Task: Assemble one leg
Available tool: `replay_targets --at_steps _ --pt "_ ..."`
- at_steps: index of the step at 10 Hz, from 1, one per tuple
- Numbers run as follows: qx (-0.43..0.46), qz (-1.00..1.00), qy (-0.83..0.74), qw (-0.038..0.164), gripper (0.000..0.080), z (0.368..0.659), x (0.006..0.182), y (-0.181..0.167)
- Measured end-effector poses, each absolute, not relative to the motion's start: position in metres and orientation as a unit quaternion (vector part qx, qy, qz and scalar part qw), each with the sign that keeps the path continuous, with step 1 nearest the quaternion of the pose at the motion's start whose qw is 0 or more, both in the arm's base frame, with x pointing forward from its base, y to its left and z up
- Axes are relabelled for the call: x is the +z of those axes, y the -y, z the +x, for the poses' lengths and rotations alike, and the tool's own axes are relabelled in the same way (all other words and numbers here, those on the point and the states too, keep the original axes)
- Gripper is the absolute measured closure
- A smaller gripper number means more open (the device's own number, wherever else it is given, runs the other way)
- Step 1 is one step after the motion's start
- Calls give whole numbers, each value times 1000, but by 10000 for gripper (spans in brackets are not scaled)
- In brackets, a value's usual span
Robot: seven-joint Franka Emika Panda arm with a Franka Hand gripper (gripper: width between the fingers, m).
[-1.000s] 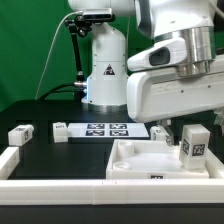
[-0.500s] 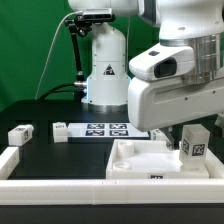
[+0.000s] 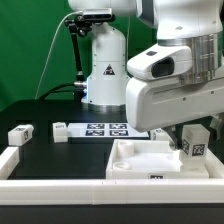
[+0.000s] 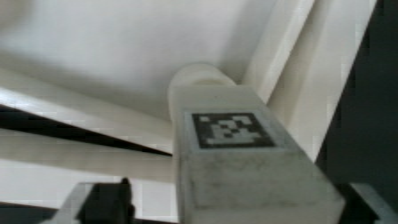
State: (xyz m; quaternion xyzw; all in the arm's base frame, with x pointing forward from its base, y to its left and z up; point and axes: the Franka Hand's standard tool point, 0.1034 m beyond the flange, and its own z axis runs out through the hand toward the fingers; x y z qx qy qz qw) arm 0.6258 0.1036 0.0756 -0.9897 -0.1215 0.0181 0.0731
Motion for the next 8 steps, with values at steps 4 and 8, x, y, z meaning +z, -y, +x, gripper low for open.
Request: replay_targets --at_steps 4,8 --pt "25 -997 19 75 508 625 75 -105" --pt "20 -960 -266 82 508 626 75 -107"
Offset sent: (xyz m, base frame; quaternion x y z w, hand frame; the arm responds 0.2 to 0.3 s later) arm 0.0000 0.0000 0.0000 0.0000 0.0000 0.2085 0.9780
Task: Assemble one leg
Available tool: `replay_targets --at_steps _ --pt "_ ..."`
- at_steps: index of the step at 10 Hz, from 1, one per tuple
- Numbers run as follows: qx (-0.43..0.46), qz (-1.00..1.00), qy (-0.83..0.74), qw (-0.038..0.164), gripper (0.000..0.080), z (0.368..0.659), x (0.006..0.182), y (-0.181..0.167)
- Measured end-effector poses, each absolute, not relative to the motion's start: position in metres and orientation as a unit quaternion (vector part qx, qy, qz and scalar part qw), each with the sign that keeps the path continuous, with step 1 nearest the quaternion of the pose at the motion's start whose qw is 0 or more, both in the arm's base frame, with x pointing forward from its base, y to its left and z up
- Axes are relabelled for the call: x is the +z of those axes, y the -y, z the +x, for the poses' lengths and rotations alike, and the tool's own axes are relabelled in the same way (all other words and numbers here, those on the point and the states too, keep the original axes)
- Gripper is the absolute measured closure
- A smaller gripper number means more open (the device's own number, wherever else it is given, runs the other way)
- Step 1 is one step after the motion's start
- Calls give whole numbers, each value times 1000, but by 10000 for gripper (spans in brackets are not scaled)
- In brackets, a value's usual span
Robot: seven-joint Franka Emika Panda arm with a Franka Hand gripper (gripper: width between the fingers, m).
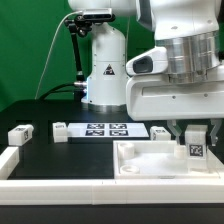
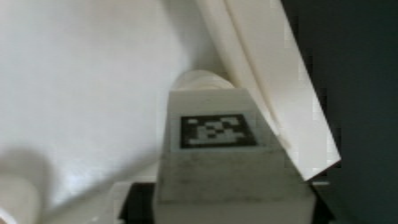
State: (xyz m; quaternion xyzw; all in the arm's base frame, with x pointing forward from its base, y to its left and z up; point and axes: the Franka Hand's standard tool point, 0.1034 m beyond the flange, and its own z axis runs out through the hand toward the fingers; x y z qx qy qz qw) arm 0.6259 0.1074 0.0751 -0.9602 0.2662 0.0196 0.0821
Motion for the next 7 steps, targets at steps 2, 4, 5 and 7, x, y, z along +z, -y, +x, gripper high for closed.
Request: replay_targets --at_steps 2,4,5,7 --pt "32 -909 -408 84 508 626 75 -109" --pt "47 -852 -514 88 508 624 74 -113" --pt "57 -811 -575 89 508 623 73 -116" --pt "78 -693 -711 90 508 625 73 -120"
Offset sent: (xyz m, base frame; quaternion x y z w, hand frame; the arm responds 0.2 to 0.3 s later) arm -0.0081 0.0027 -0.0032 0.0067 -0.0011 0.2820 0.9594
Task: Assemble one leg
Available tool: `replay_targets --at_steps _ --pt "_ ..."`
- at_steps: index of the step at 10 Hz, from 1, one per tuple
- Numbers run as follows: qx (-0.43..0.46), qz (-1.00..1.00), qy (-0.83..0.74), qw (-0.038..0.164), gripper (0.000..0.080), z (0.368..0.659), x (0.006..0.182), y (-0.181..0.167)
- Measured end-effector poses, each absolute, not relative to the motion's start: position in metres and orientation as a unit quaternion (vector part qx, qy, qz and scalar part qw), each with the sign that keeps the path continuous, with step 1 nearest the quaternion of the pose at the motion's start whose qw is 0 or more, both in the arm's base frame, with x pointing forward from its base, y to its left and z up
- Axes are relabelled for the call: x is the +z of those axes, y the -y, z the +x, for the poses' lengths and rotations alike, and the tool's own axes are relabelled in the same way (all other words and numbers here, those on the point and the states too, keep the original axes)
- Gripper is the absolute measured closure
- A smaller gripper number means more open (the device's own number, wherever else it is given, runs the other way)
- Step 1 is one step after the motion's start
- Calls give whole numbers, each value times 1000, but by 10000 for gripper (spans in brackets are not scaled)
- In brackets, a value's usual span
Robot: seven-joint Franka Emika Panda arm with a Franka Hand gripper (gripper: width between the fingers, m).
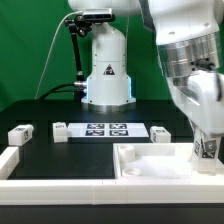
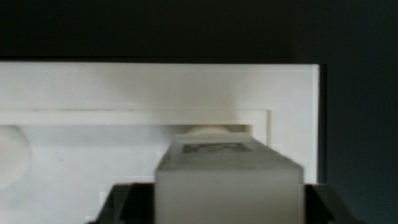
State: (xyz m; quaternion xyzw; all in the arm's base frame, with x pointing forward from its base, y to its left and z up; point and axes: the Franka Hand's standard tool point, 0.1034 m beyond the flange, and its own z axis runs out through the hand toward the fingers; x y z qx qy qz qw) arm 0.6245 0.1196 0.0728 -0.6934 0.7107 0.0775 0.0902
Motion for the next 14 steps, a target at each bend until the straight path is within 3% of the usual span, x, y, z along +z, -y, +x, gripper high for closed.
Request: replay_targets --at_steps 2,3,4,5,6,9,14 --pt "82 -689 -714 89 508 625 73 -120" --pt "82 -695 -709 89 425 625 73 -120" --pt "79 -740 -661 92 291 626 74 -120" --pt "80 -746 -654 93 291 627 75 -120" --pt "80 -788 -604 93 176 626 76 -121" --pt "51 -926 -365 84 152 628 77 -120" --pt "-3 -995 -58 77 150 631 73 -112"
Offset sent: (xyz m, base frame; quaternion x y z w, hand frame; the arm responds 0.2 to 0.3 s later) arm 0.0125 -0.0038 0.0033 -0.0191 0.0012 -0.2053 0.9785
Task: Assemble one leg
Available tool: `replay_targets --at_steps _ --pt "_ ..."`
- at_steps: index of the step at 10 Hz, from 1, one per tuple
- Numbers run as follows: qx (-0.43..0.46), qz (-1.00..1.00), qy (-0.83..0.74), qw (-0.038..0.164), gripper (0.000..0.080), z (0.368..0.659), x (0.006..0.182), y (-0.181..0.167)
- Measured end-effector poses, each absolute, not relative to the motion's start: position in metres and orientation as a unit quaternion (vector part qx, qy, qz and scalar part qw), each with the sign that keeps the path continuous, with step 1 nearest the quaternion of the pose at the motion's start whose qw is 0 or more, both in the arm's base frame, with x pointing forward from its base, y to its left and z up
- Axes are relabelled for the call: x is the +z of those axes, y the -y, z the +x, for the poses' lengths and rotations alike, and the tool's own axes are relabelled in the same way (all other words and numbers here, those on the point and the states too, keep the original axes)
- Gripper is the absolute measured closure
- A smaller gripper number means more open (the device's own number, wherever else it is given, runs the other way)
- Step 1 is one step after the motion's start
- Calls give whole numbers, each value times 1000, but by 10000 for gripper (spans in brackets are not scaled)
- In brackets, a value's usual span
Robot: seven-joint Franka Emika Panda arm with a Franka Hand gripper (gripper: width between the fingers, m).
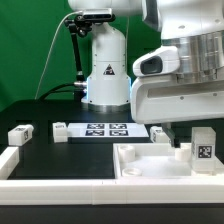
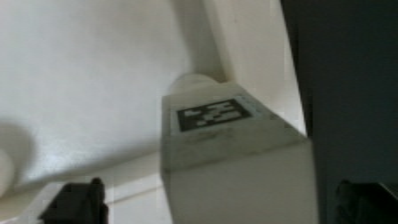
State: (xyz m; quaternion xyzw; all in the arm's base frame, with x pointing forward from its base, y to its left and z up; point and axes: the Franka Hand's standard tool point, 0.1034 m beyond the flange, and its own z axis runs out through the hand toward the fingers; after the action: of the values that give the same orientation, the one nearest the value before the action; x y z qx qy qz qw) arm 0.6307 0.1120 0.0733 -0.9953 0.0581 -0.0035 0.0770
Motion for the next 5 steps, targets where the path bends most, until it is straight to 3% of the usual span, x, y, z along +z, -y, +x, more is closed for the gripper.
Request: replay_targets --at_steps 4,5 --pt "-6 -997 -26 77 171 630 73 -112" --pt "-6 -997 -27 77 348 630 73 -112"
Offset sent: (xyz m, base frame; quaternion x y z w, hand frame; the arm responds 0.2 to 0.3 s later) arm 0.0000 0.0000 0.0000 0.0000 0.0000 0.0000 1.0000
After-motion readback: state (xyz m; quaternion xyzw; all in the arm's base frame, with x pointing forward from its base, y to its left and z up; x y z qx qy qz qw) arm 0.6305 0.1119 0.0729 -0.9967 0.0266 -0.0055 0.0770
